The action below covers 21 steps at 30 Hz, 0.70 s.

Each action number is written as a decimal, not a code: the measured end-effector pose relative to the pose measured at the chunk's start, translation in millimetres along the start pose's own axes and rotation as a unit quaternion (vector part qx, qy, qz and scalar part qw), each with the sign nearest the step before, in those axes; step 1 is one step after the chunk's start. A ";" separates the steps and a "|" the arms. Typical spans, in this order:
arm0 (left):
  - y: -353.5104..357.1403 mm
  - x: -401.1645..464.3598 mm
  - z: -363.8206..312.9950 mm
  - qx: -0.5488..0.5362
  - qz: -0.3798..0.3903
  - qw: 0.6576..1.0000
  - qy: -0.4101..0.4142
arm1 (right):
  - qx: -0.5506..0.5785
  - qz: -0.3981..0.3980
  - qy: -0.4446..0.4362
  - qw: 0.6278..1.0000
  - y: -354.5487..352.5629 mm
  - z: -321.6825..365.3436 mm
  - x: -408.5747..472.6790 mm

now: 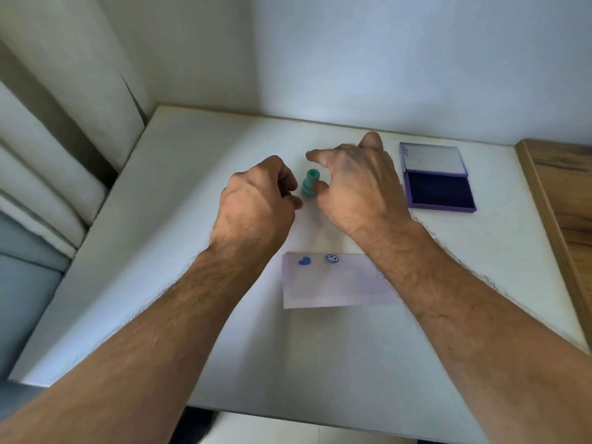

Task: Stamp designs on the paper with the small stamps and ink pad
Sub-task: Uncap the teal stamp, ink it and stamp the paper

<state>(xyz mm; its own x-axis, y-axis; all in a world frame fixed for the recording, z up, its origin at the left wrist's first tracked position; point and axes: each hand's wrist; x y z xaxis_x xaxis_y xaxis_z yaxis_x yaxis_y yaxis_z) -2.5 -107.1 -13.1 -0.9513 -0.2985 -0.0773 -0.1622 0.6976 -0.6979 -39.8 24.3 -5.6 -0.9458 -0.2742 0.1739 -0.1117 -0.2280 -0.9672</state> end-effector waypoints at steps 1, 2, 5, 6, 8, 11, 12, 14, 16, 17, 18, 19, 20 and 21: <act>0.0 -0.1 -0.3 -0.002 0.001 1.000 0.001 | 0.014 0.004 0.008 1.000 1.0 -1.4 0.4; -0.1 -0.4 -0.3 -0.005 0.002 1.000 0.001 | 0.030 0.009 0.019 0.999 2.4 -2.1 0.8; -2.0 -0.3 0.1 -0.018 0.002 1.000 0.003 | 0.065 -0.003 0.037 0.997 -0.7 -2.5 -0.3; -2.9 -0.8 -0.9 -0.027 0.003 1.000 0.012 | 0.081 -0.020 0.041 0.996 -5.5 -2.6 -2.6; -5.2 -3.0 -4.3 -0.062 0.006 0.997 0.039 | 0.150 -0.051 0.072 0.985 -20.3 -2.3 -10.3; -8.1 -10.6 -13.8 -0.123 0.019 0.988 0.090 | 0.280 -0.062 0.141 0.948 -41.1 -4.0 -28.4; -8.6 -14.0 -16.9 -0.136 0.025 0.984 0.110 | 0.308 -0.056 0.158 0.936 -45.0 -5.3 -34.5; -9.6 -20.2 -21.7 -0.157 0.038 0.976 0.144 | 0.355 -0.044 0.191 0.914 -49.7 -8.3 -45.4; -10.4 -24.6 -24.3 -0.176 0.054 0.969 0.162 | 0.398 -0.034 0.219 0.890 -51.4 -11.1 -52.6; -10.7 -26.3 -25.1 -0.184 0.060 0.966 0.169 | 0.421 -0.031 0.234 0.876 -52.4 -12.0 -55.5; -10.8 -27.5 -25.7 -0.190 0.065 0.964 0.175 | 0.447 -0.029 0.247 0.860 -53.0 -12.6 -58.0; -10.7 -28.6 -26.3 -0.195 0.069 0.961 0.181 | 0.470 -0.027 0.258 0.844 -53.8 -13.0 -60.5; -10.6 -29.6 -26.6 -0.201 0.073 0.959 0.184 | 0.489 -0.026 0.267 0.830 -54.6 -12.9 -62.7; -10.5 -30.4 -27.1 -0.208 0.077 0.958 0.184 | 0.503 -0.025 0.277 0.818 -55.5 -13.2 -65.1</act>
<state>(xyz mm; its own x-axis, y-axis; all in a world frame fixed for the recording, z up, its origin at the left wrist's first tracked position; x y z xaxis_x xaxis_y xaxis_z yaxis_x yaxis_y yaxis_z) 21.0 -87.8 15.9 -0.9878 0.0263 0.1533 -0.0292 0.9367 -0.3490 23.9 67.1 34.3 -0.9720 0.1599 -0.1720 -0.1094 -0.9565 -0.2706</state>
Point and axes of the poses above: each hand's wrist, its own x-axis towards the middle knuckle, its own y-axis out of the palm, z = x × y, and after that the axes turned 4 degrees about -x, right-handed
